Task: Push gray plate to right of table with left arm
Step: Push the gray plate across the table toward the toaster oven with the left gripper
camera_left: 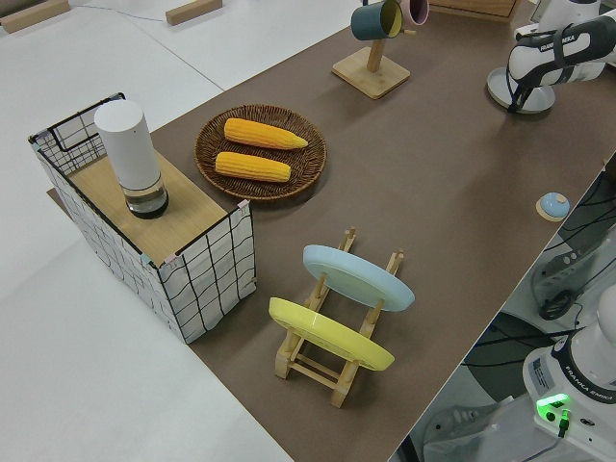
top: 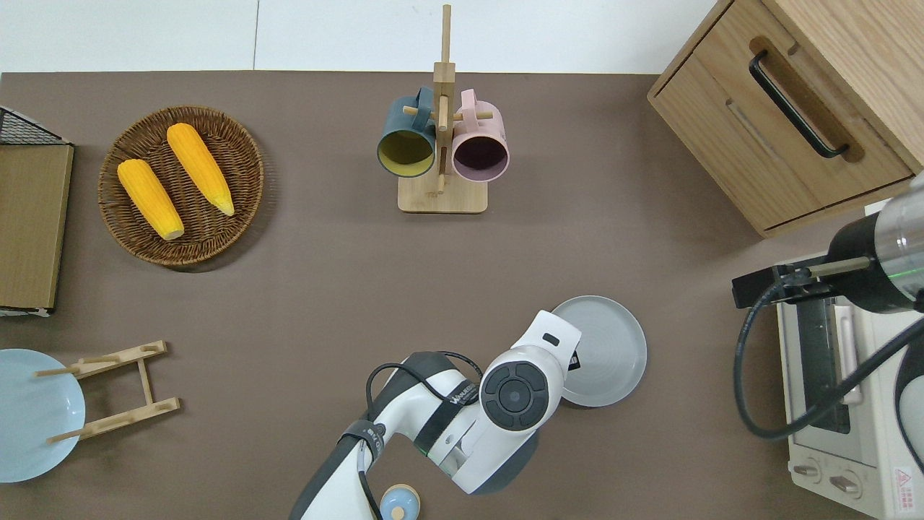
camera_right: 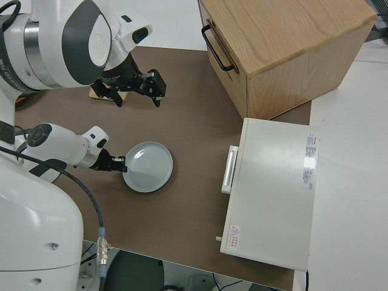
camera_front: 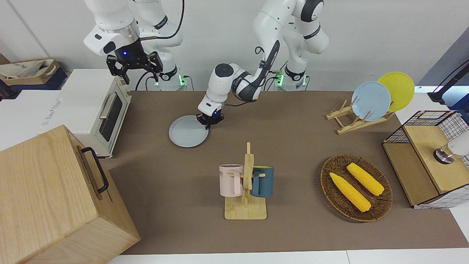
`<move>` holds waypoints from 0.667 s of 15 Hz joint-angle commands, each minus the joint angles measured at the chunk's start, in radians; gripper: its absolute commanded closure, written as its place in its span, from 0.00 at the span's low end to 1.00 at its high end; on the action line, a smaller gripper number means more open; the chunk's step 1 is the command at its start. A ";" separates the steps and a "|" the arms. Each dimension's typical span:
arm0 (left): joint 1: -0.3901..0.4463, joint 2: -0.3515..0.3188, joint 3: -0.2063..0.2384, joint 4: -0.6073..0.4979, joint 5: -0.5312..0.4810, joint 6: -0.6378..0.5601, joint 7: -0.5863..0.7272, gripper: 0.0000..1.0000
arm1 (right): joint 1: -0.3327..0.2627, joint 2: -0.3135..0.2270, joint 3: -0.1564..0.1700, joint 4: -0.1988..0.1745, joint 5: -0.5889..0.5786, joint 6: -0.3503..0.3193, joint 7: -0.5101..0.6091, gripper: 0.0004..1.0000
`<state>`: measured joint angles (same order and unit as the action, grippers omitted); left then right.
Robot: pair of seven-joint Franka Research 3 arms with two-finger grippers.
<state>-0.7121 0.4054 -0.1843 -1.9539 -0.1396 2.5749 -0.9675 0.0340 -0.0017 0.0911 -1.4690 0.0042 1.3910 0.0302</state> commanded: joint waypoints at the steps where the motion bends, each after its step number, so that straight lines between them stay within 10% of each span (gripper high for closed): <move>1: -0.006 0.037 0.011 0.030 -0.005 -0.001 0.001 0.20 | -0.011 -0.008 0.004 -0.001 0.008 -0.012 -0.001 0.02; 3: -0.004 0.015 0.020 0.029 -0.006 -0.025 0.006 0.01 | -0.011 -0.008 0.004 0.001 0.008 -0.012 -0.003 0.02; 10: 0.172 -0.163 0.014 0.000 -0.064 -0.304 0.286 0.01 | -0.011 -0.008 0.004 -0.001 0.008 -0.012 -0.003 0.02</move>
<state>-0.6128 0.3408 -0.1662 -1.9240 -0.1528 2.3996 -0.8370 0.0340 -0.0017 0.0911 -1.4690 0.0043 1.3910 0.0302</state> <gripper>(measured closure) 0.009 0.013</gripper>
